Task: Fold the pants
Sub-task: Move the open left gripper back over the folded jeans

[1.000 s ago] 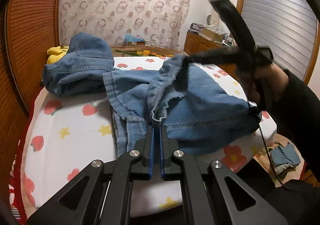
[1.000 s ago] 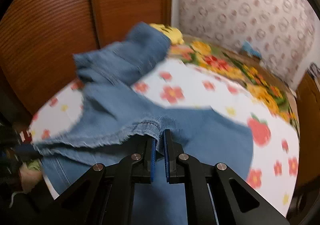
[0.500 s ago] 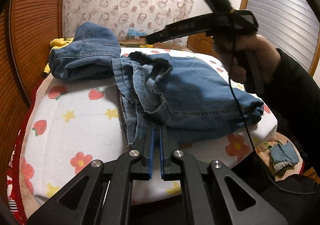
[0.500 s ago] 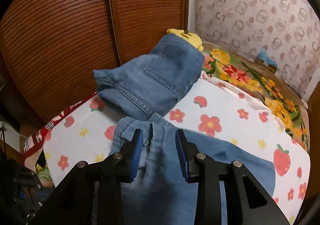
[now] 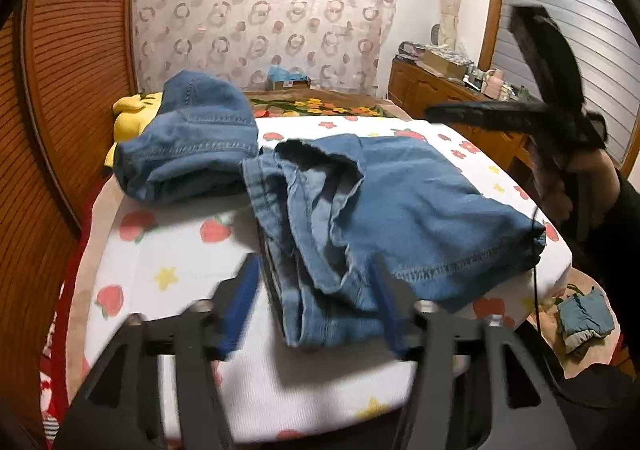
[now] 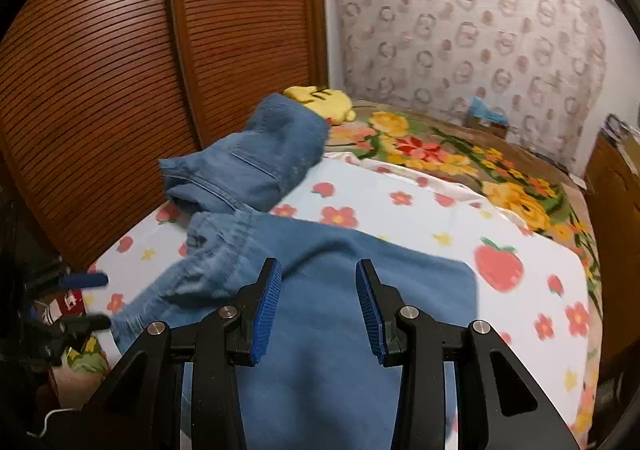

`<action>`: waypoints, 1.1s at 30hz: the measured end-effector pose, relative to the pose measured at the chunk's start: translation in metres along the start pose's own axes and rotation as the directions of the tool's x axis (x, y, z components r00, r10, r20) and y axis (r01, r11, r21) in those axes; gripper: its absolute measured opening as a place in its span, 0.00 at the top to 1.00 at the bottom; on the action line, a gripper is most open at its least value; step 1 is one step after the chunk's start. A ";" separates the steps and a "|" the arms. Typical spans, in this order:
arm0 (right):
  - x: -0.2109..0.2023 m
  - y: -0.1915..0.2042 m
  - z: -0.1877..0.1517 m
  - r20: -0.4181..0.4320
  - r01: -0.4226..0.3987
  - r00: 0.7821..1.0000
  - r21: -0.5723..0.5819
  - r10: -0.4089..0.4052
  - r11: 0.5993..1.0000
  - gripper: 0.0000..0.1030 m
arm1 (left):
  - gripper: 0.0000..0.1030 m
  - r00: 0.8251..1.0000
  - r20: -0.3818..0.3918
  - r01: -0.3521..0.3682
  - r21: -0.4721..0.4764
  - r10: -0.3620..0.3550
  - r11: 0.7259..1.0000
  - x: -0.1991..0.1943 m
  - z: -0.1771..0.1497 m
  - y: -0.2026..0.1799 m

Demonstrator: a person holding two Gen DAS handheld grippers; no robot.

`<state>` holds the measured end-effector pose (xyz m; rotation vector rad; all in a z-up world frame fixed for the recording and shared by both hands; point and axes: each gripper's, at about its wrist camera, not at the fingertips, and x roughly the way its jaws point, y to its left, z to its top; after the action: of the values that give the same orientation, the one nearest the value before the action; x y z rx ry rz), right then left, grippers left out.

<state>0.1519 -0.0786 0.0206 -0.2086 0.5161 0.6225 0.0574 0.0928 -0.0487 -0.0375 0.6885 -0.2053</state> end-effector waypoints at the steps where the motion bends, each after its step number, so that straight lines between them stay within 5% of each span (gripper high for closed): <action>1: -0.004 -0.002 -0.005 0.006 0.008 1.000 0.007 -0.008 1.000 0.61 | 0.26 1.000 0.008 0.002 0.003 -0.002 1.000 0.001 0.004 0.000; 10: -0.030 -0.008 -0.051 0.014 0.096 0.995 0.041 -0.097 0.994 0.48 | 0.26 0.999 -0.018 0.032 0.082 -0.031 0.996 0.041 0.042 -0.022; 27: -0.015 -0.015 -0.083 -0.072 0.146 0.988 0.115 -0.139 0.983 0.47 | 0.28 0.993 -0.119 0.017 0.138 -0.001 0.990 0.098 0.074 -0.034; 33: -0.024 -0.023 -0.091 -0.060 0.144 0.989 0.120 -0.138 0.982 0.47 | 0.54 0.988 -0.151 0.006 0.150 0.017 0.989 0.112 0.079 -0.032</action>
<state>0.1135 -0.1395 -0.0436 -0.1419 0.5822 0.4459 0.1868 0.0367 -0.0546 0.1260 0.8228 -0.2558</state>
